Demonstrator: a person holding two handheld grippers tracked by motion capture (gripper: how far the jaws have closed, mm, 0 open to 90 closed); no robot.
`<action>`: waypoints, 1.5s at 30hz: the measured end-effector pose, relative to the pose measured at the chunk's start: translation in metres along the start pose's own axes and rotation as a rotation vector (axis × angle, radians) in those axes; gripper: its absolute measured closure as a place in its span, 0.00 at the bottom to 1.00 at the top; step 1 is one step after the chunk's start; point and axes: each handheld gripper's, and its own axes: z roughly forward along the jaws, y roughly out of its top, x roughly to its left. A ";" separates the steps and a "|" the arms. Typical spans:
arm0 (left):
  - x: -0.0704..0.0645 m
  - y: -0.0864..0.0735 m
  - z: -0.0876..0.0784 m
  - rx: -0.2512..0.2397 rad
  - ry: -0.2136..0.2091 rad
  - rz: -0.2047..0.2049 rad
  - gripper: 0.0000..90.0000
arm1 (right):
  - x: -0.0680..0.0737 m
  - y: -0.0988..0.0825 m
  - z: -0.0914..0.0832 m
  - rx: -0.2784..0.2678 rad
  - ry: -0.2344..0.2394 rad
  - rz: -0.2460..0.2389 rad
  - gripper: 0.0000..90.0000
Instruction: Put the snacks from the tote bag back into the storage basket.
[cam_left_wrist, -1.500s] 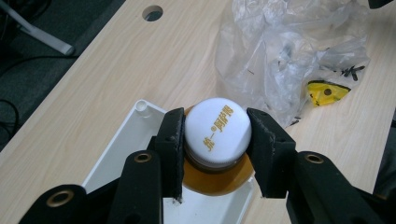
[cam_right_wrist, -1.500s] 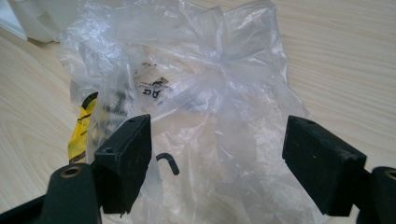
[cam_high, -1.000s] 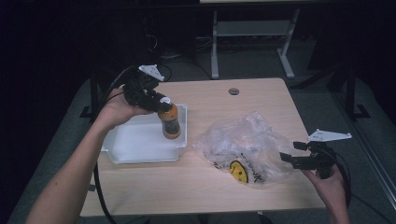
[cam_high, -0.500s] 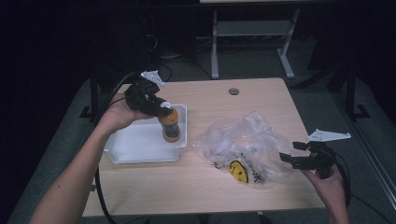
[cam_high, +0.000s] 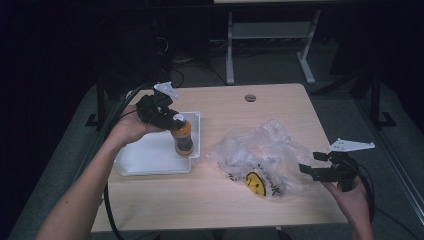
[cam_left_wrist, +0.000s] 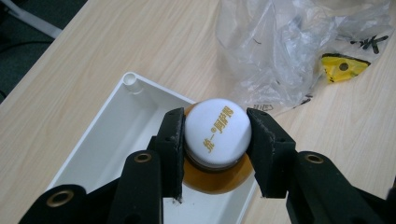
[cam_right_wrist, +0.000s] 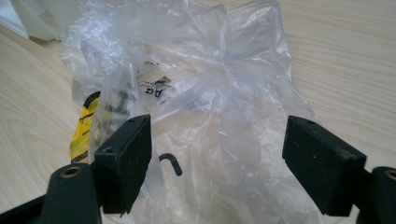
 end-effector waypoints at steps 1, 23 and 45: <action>0.000 -0.001 0.001 -0.003 0.000 -0.001 0.66 | 0.000 0.000 0.000 0.002 0.000 0.001 0.26; -0.002 -0.014 0.023 0.035 -0.012 0.000 0.66 | 0.000 0.000 0.000 0.003 0.000 -0.006 0.26; -0.003 -0.020 0.036 0.055 -0.034 0.013 0.66 | 0.001 0.000 0.001 0.005 0.001 -0.011 0.26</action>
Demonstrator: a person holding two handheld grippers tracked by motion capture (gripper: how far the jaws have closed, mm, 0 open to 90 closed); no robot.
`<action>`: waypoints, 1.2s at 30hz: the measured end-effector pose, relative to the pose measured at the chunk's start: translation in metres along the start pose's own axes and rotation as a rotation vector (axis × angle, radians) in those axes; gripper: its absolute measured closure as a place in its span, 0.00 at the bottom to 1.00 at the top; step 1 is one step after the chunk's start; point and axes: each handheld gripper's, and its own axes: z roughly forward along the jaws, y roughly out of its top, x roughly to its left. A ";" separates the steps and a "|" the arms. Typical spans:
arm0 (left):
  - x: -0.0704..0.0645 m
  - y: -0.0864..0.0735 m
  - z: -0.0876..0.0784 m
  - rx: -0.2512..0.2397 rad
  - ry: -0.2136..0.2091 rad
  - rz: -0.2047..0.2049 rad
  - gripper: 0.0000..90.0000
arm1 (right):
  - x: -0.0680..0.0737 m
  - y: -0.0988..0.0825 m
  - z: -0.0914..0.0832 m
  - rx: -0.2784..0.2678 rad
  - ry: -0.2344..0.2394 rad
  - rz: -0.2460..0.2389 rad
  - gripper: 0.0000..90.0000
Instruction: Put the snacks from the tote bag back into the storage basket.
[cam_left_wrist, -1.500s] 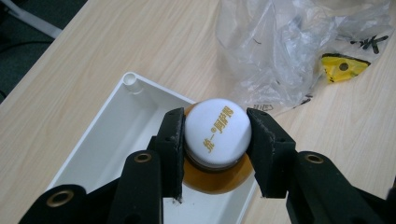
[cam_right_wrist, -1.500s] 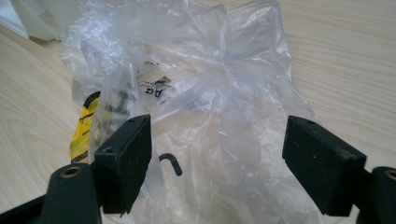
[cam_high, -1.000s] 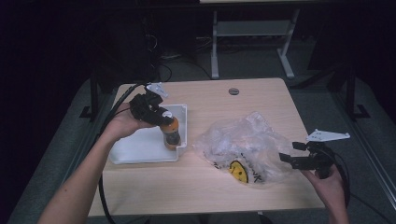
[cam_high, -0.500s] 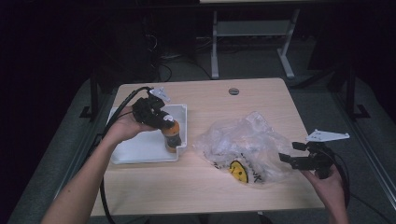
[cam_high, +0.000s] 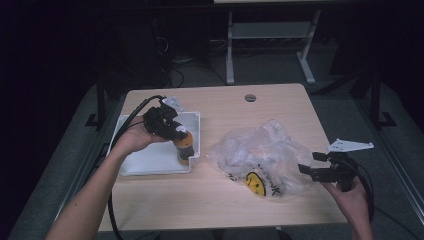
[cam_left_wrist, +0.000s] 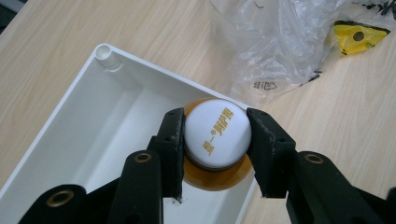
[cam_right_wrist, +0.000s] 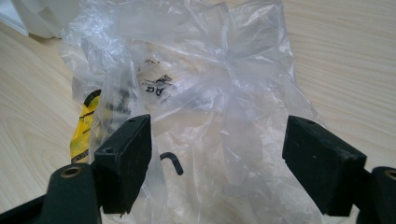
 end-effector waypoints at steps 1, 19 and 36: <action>0.000 0.000 0.001 -0.002 -0.001 -0.001 0.66 | 0.000 0.000 0.000 0.000 0.000 -0.001 0.26; 0.006 -0.002 0.006 0.000 -0.016 -0.020 0.65 | 0.000 -0.001 0.002 0.011 0.007 0.005 0.26; 0.009 -0.006 0.006 -0.017 -0.026 -0.039 0.64 | 0.000 -0.001 0.004 0.011 0.010 0.006 0.26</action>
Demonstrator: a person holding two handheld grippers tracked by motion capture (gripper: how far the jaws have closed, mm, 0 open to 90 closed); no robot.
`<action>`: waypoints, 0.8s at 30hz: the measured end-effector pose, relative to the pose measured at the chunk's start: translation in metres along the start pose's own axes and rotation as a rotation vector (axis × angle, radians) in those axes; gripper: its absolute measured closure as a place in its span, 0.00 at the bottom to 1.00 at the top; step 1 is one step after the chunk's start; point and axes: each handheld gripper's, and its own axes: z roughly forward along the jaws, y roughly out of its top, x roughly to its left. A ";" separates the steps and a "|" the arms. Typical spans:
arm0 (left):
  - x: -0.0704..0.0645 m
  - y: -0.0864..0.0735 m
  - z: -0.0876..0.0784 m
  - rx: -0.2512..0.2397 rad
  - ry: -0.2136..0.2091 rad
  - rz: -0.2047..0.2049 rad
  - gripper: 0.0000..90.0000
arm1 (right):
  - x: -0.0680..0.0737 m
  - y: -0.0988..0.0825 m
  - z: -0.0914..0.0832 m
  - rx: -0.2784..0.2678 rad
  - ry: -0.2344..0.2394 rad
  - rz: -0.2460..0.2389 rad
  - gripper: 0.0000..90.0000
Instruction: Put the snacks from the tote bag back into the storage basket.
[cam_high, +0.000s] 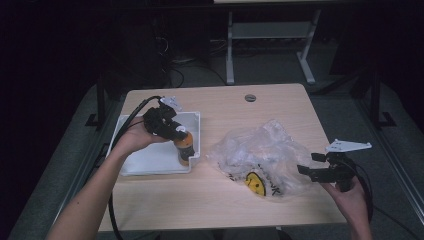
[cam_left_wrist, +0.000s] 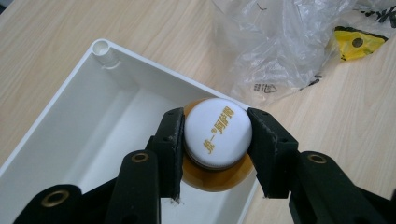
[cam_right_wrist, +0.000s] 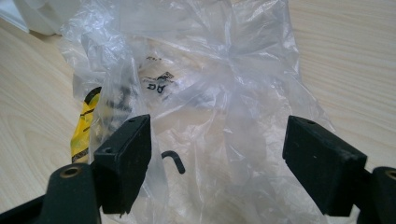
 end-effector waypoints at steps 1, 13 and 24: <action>0.000 0.000 0.000 0.002 0.003 0.001 0.62 | 0.000 0.000 0.000 -0.002 0.000 -0.004 0.25; -0.002 -0.003 -0.001 -0.010 -0.001 -0.010 0.53 | 0.001 0.000 0.000 0.002 -0.002 -0.003 0.25; -0.003 -0.020 -0.009 -0.049 0.011 -0.038 0.43 | 0.002 0.000 0.001 0.006 -0.002 0.000 0.24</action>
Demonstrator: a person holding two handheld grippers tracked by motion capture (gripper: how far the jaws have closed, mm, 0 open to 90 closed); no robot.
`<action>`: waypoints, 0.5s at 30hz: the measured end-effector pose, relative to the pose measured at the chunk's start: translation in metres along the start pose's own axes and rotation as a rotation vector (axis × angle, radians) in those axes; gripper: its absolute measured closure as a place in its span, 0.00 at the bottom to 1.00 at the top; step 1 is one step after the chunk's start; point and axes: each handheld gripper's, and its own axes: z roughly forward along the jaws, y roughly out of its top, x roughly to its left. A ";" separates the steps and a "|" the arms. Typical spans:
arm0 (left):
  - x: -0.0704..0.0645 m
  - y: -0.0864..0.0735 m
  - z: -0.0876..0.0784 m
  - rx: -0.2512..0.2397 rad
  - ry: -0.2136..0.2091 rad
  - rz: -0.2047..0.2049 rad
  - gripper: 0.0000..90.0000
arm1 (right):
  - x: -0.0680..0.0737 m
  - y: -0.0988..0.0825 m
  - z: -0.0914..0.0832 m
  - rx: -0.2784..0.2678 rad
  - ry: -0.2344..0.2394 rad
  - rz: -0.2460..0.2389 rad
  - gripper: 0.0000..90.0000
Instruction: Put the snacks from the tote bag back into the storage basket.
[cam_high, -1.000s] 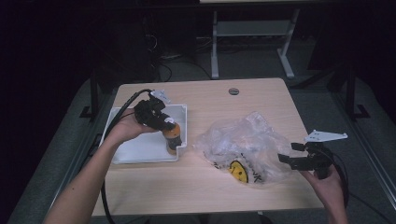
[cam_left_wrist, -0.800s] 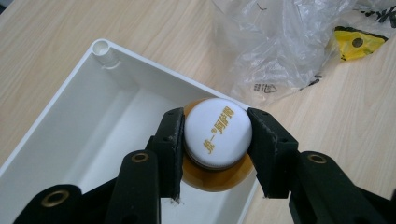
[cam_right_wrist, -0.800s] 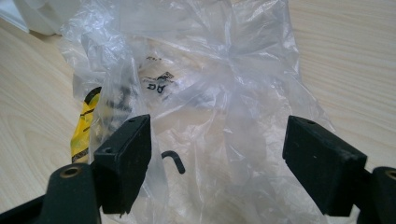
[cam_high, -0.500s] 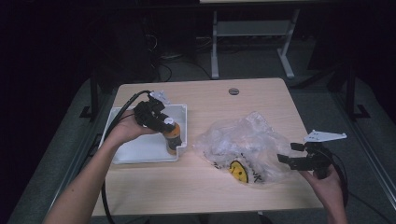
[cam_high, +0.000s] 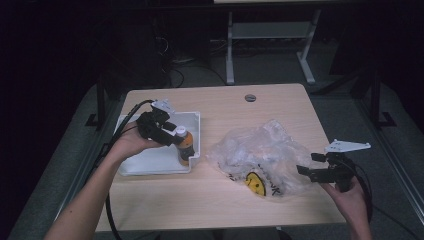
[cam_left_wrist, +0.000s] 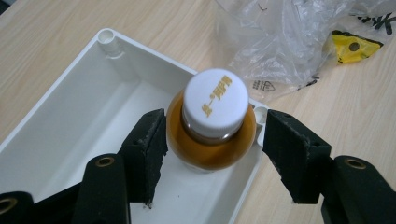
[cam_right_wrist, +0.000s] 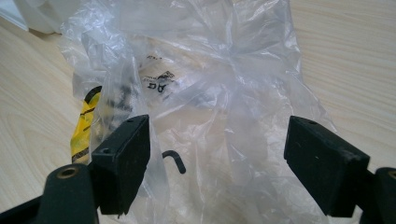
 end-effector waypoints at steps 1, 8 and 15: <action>0.000 -0.002 -0.001 -0.002 0.000 -0.002 0.42 | 0.000 0.000 0.000 0.001 0.000 -0.002 0.24; -0.001 -0.015 -0.007 -0.032 0.017 -0.020 0.42 | 0.000 0.000 0.000 -0.001 -0.001 0.000 0.24; -0.002 -0.031 -0.013 -0.053 0.031 -0.038 0.40 | 0.001 0.001 0.001 -0.001 0.000 -0.006 0.24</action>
